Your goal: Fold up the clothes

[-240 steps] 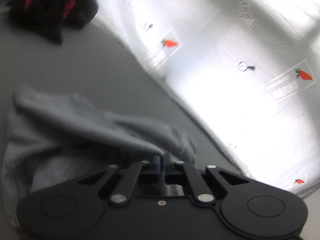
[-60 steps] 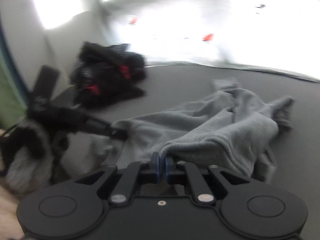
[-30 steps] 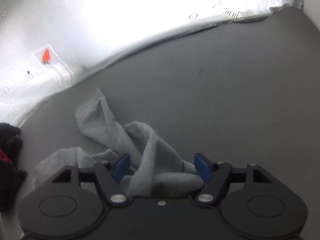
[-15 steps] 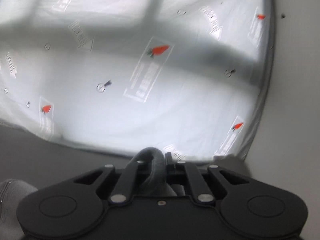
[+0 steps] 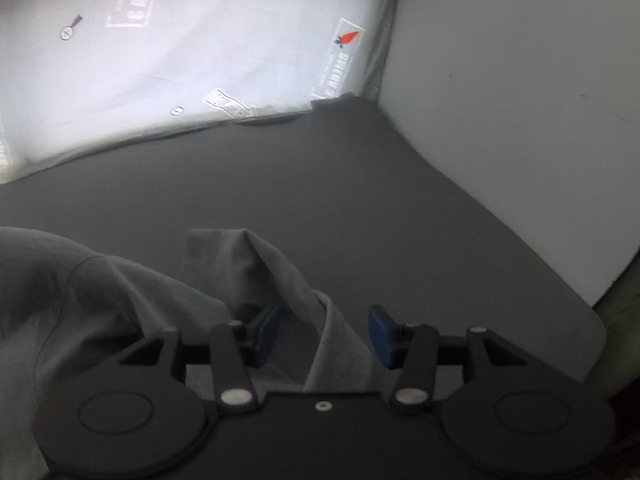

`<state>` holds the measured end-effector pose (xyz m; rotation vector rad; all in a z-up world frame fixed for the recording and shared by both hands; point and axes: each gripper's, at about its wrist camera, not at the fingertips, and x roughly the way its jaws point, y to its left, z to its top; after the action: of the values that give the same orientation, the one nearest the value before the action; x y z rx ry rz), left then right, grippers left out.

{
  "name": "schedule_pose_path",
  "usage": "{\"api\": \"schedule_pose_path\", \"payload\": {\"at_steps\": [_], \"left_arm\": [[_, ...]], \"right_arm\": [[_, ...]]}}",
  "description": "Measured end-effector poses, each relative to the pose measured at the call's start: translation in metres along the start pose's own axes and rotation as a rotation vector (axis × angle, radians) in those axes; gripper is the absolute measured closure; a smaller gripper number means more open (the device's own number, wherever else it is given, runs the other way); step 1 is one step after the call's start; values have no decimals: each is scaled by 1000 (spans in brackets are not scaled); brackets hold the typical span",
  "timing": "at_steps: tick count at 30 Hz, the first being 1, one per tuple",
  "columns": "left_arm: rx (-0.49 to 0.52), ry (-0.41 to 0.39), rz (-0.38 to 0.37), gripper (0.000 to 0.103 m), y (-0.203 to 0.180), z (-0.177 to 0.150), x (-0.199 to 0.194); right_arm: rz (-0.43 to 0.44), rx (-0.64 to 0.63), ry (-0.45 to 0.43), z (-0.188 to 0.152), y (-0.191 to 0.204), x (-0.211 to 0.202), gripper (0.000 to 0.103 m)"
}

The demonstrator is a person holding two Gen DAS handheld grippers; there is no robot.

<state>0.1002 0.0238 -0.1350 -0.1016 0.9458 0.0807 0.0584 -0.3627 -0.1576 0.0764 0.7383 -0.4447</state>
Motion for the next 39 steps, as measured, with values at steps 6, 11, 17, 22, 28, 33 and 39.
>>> {"api": "schedule_pose_path", "payload": {"at_steps": [6,11,17,22,28,33,39], "left_arm": [[36,-39,-29,47,-19,25,14],[47,-103,-63,44,-26,54,23],[23,-132,-65,44,-26,92,47],[116,-119,-66,43,-40,99,59],[218,-27,-155,42,-72,79,83],[384,66,-182,43,-100,50,102],[307,126,-229,44,-82,41,106]], "right_arm": [[214,-24,-71,46,61,10,35],[343,-110,-103,85,116,39,40],[504,-121,170,101,176,114,77],[628,-265,316,46,184,84,87],[727,-489,330,8,169,26,88],[797,-433,355,21,150,21,87],[778,-233,270,63,140,42,62]]}}
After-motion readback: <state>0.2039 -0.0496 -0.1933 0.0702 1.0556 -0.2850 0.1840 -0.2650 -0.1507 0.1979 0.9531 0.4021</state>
